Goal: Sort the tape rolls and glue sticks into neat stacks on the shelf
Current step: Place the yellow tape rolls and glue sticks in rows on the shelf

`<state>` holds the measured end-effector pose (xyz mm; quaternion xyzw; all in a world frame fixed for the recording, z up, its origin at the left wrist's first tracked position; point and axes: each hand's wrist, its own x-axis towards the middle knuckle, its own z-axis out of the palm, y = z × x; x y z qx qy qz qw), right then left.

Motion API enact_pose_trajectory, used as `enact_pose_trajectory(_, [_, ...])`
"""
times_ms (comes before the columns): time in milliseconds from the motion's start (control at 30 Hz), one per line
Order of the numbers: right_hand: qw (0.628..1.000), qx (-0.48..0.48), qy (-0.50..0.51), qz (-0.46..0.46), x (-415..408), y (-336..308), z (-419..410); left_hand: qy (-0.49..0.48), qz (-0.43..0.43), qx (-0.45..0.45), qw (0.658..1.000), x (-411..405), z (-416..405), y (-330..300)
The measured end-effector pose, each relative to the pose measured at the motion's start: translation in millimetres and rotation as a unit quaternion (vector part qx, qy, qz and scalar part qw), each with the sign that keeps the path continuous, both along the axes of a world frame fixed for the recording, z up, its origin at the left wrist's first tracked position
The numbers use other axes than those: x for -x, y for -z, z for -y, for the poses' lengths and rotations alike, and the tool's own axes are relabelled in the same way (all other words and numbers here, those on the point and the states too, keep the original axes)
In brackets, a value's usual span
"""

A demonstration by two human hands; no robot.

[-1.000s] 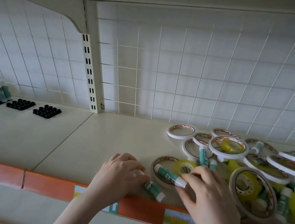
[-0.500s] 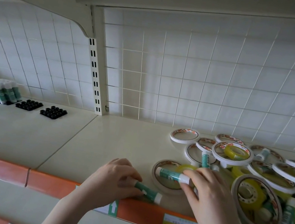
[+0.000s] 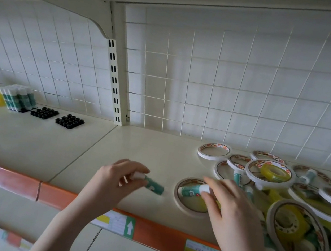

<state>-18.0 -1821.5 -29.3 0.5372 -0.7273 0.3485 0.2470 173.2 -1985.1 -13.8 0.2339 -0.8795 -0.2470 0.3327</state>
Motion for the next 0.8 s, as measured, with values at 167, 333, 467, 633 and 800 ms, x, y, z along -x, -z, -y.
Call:
enact_pose_trajectory(167, [0.999,0.048,-0.021,-0.002,-11,-19,33,-0.038,-0.036,0.043,0.998,-20,22,-12])
enact_pose_trajectory(333, [0.997,0.050,-0.051,0.001,-39,-34,74,-0.093,-0.078,0.059,0.991,-56,54,-24])
enact_pose_trajectory(467, [0.996,0.054,-0.066,0.003,-77,-38,117,-0.113,-0.100,0.066,0.986,-98,88,-28])
enact_pose_trajectory(633, [0.998,0.036,-0.059,0.006,-140,-35,180,-0.134,-0.098,0.072,0.983,-169,149,-28])
enact_pose_trajectory(800, [0.997,0.035,-0.070,0.019,-205,-39,246,-0.152,-0.103,0.058,0.981,-242,212,-32])
